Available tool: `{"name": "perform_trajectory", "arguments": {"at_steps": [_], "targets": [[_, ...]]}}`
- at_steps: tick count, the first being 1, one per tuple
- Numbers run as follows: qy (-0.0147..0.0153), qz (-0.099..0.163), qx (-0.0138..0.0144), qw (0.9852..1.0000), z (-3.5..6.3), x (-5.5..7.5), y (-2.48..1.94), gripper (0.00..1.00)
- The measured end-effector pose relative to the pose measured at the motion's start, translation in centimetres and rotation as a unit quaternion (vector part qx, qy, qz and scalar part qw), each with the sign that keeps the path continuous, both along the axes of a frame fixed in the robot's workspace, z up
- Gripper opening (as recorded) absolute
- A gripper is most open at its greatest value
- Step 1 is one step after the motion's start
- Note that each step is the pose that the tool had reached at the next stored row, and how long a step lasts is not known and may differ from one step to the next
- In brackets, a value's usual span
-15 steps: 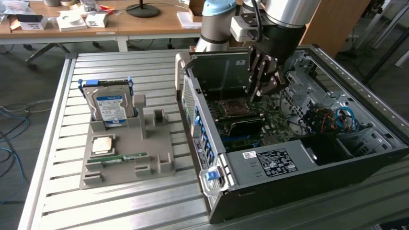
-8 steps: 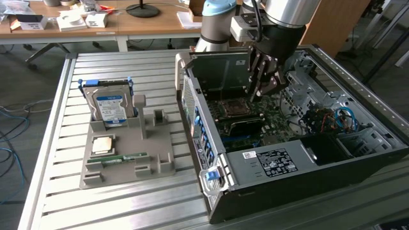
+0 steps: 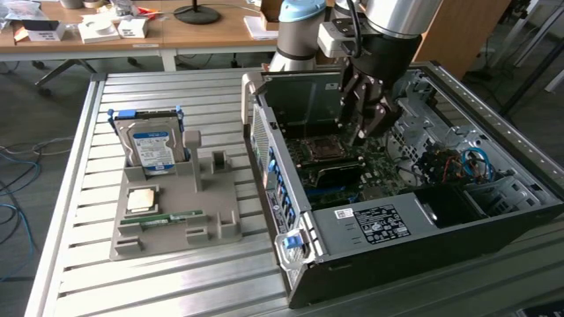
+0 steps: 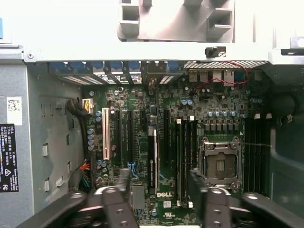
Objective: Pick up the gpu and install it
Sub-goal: 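Press down on the gpu until it lock into place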
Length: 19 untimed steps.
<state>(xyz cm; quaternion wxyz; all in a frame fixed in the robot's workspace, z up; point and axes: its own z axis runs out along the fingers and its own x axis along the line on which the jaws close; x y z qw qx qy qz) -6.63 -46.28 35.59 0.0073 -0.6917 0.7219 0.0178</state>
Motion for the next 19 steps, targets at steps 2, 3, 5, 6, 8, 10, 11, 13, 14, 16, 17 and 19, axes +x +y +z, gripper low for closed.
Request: {"name": "perform_trajectory", "arguments": {"at_steps": [2, 3, 5, 6, 8, 10, 11, 13, 14, 16, 17, 19], "targets": [[0.0, 0.0, 0.0, 1.0, 0.0, 0.0, 0.0, 0.69], [0.0, 0.0, 0.0, 1.0, 0.0, 0.0, 0.0, 0.69], [0.0, 0.0, 0.0, 1.0, 0.0, 0.0, 0.0, 0.76], [0.0, 0.0, 0.0, 1.0, 0.0, 0.0, 0.0, 0.76], [0.0, 0.0, 0.0, 1.0, 0.0, 0.0, 0.0, 0.76], [0.0, 0.0, 0.0, 1.0, 0.0, 0.0, 0.0, 0.76], [0.0, 0.0, 0.0, 1.0, 0.0, 0.0, 0.0, 0.76], [0.0, 0.0, 0.0, 1.0, 0.0, 0.0, 0.0, 0.74], [0.0, 0.0, 0.0, 1.0, 0.0, 0.0, 0.0, 0.68], [0.0, 0.0, 0.0, 1.0, 0.0, 0.0, 0.0, 0.62], [0.0, 0.0, 0.0, 1.0, 0.0, 0.0, 0.0, 0.56], [0.0, 0.0, 0.0, 1.0, 0.0, 0.0, 0.0, 0.5]]}}
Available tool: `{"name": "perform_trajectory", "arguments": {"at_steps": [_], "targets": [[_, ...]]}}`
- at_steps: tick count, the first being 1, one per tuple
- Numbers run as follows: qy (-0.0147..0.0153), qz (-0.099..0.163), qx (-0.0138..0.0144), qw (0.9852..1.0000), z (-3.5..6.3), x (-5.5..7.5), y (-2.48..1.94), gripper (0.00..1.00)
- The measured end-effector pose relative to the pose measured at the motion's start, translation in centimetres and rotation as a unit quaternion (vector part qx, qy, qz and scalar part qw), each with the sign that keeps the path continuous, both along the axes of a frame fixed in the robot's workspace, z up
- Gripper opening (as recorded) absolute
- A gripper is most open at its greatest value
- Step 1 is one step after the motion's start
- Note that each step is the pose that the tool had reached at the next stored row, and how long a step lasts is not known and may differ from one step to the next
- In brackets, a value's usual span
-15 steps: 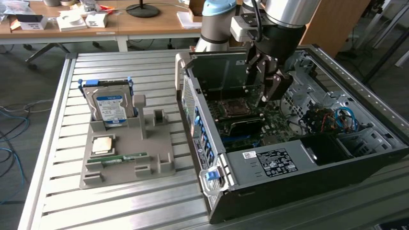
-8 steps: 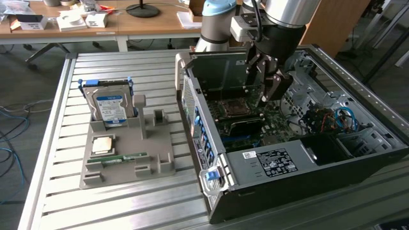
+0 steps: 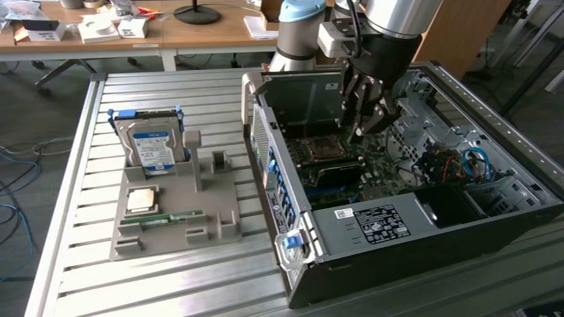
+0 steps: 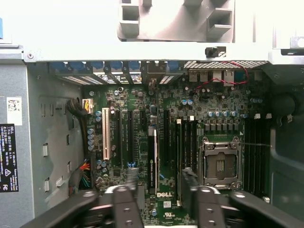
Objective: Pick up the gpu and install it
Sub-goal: 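Press down on the gpu until it lock into place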
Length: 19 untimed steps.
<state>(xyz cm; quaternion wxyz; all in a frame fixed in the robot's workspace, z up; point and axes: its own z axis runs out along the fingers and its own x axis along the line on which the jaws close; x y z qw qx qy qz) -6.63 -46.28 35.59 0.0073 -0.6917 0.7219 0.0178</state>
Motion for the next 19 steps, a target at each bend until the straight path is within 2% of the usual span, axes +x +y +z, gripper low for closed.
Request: {"name": "perform_trajectory", "arguments": {"at_steps": [1, 2, 4, 5, 7, 8, 10, 19], "targets": [[0.0, 0.0, 0.0, 1.0, 0.0, 0.0, 0.0, 0.44], [0.0, 0.0, 0.0, 1.0, 0.0, 0.0, 0.0, 0.44], [0.0, 0.0, 0.0, 1.0, 0.0, 0.0, 0.0, 0.33], [0.0, 0.0, 0.0, 1.0, 0.0, 0.0, 0.0, 0.33], [0.0, 0.0, 0.0, 1.0, 0.0, 0.0, 0.0, 0.21], [0.0, 0.0, 0.0, 1.0, 0.0, 0.0, 0.0, 0.21], [0.0, 0.0, 0.0, 1.0, 0.0, 0.0, 0.0, 0.11], [0.0, 0.0, 0.0, 1.0, -0.29, 0.0, 0.0, 0.11]]}}
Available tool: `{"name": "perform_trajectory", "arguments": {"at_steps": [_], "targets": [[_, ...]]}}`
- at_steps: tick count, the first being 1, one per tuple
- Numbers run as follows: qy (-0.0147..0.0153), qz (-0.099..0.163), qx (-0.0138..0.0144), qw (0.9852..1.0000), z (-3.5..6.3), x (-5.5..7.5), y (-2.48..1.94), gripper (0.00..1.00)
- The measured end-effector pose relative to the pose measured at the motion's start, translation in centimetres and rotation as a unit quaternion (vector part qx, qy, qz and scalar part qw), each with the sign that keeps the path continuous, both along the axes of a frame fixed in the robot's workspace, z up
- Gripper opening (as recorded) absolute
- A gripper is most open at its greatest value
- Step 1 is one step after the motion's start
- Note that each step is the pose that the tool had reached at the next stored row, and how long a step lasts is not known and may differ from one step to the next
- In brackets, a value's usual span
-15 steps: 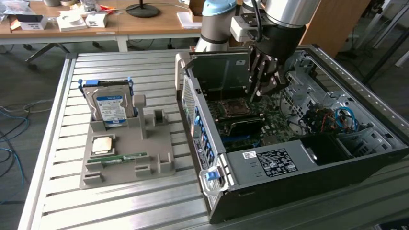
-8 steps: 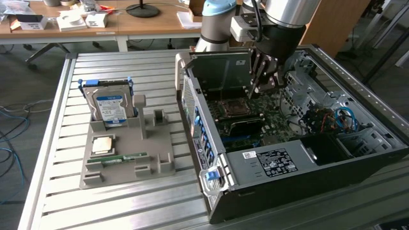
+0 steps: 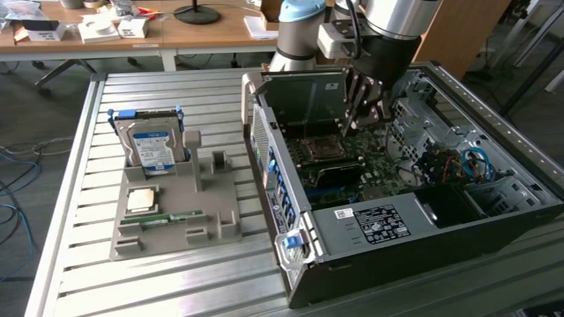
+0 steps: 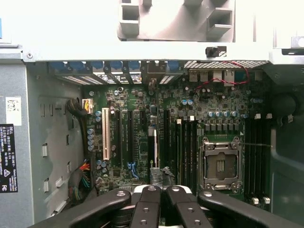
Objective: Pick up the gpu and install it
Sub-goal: 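Press down on the gpu until it lock into place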
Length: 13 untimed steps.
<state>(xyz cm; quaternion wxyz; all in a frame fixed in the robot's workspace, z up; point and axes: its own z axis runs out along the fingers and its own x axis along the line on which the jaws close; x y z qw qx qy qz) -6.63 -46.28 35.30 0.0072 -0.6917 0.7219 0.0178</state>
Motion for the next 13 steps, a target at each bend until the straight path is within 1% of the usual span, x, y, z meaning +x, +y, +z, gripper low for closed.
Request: {"name": "perform_trajectory", "arguments": {"at_steps": [13], "targets": [[0.0, 0.0, 0.0, 1.0, -2.36, 0.0, 0.0, 0.11]]}}
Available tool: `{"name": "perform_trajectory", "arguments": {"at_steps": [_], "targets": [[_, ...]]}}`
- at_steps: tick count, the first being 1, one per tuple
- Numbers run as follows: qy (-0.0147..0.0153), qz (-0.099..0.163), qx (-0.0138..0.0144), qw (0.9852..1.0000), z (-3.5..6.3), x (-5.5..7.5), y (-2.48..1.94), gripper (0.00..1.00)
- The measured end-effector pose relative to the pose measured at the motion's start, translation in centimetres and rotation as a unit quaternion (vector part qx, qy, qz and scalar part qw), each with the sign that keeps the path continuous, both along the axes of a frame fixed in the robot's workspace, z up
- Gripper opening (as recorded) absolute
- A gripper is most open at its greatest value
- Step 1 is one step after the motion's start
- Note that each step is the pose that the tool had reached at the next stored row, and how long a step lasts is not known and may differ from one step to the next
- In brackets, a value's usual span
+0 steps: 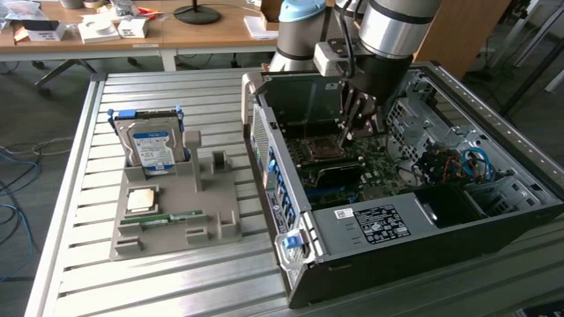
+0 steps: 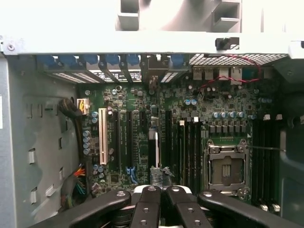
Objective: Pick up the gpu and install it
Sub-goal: 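Press down on the gpu until it lock into place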
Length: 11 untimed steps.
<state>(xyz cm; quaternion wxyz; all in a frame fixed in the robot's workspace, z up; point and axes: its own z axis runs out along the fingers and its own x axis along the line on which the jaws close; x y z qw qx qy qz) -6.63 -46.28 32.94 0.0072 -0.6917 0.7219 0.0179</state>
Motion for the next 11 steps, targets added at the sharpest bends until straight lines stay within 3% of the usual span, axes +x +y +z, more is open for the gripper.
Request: {"name": "perform_trajectory", "arguments": {"at_steps": [7, 11], "targets": [[0.0, 0.0, 0.0, 1.0, -1.25, 0.0, 0.0, 0.11], [0.0, 0.0, 0.0, 1.0, -1.42, 0.0, 0.0, 0.11]]}}
